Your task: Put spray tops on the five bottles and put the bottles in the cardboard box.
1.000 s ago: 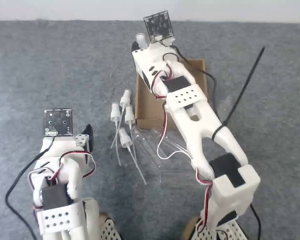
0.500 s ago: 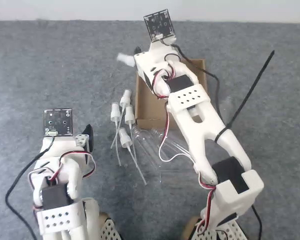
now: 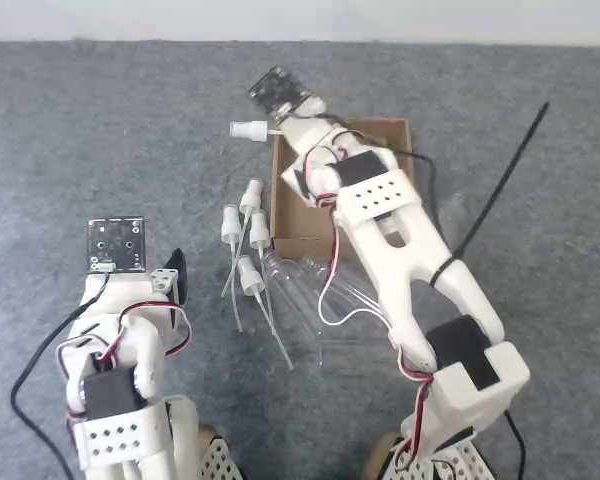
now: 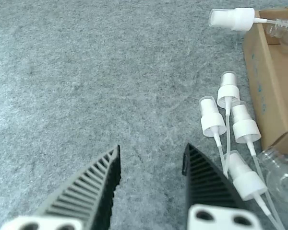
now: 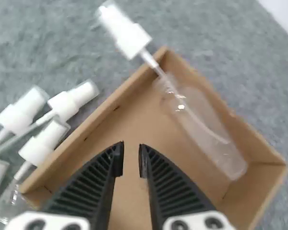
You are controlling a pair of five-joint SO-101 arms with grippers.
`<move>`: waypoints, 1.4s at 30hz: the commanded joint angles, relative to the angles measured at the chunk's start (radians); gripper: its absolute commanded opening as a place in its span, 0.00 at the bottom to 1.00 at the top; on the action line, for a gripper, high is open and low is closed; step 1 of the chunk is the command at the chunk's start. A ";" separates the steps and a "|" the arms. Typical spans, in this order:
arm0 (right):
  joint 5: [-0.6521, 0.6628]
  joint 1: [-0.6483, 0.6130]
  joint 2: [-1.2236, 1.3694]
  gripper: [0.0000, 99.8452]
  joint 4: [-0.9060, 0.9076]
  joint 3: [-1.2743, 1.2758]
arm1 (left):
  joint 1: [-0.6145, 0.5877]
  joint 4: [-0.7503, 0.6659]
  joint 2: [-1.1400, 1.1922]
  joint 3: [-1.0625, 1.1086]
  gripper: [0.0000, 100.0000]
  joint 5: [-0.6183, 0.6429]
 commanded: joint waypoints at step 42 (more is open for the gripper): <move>0.026 -0.008 0.329 0.24 -0.410 -0.149 | 0.002 -0.023 -0.014 0.008 0.20 -0.008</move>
